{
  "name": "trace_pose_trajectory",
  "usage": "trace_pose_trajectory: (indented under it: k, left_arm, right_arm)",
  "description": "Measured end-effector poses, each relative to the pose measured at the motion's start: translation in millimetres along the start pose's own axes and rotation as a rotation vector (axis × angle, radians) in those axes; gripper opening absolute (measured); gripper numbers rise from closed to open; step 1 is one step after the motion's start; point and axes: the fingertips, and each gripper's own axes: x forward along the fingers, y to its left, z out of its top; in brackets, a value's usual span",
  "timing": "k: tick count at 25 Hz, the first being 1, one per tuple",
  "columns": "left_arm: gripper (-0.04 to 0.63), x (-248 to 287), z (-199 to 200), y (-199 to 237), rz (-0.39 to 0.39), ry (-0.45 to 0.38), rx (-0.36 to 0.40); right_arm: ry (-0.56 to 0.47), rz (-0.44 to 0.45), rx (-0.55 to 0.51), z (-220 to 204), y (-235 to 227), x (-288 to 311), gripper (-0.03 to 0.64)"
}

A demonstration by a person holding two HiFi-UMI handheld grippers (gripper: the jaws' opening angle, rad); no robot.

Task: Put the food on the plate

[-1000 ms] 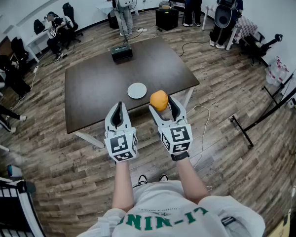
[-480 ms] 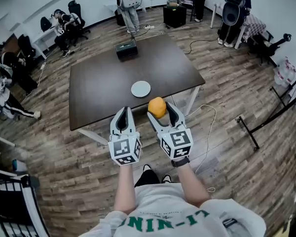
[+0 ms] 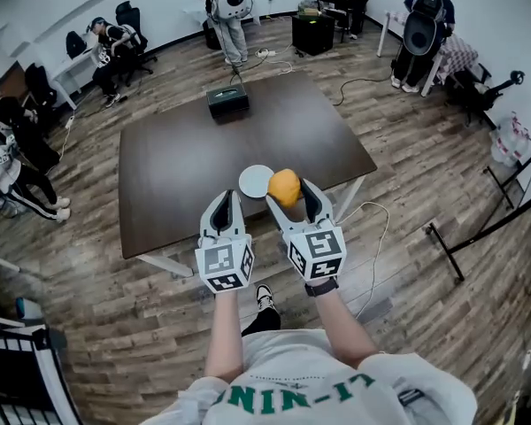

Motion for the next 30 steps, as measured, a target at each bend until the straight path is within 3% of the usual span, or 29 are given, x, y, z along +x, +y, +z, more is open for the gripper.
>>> trace_pose_trajectory:
  k: [9,14,23,30]
  left_arm:
    - [0.014,107,26,83,-0.006,-0.076,0.030]
    - [0.014,148,6,116,-0.016,-0.036,0.053]
    - [0.014,201,-20,149,-0.020,0.009,0.025]
    - [0.014,260,-45,147,-0.038,0.039,0.030]
  right_arm:
    - [0.016,-0.038,-0.034,13,-13,132,0.322]
    - [0.062,-0.041,-0.016,-7,-17,185,0.324]
    - [0.113,-0.033,0.016,-38,-25,242,0.327]
    - [0.151,0.005,-0.001,-55,-60,290,0.327]
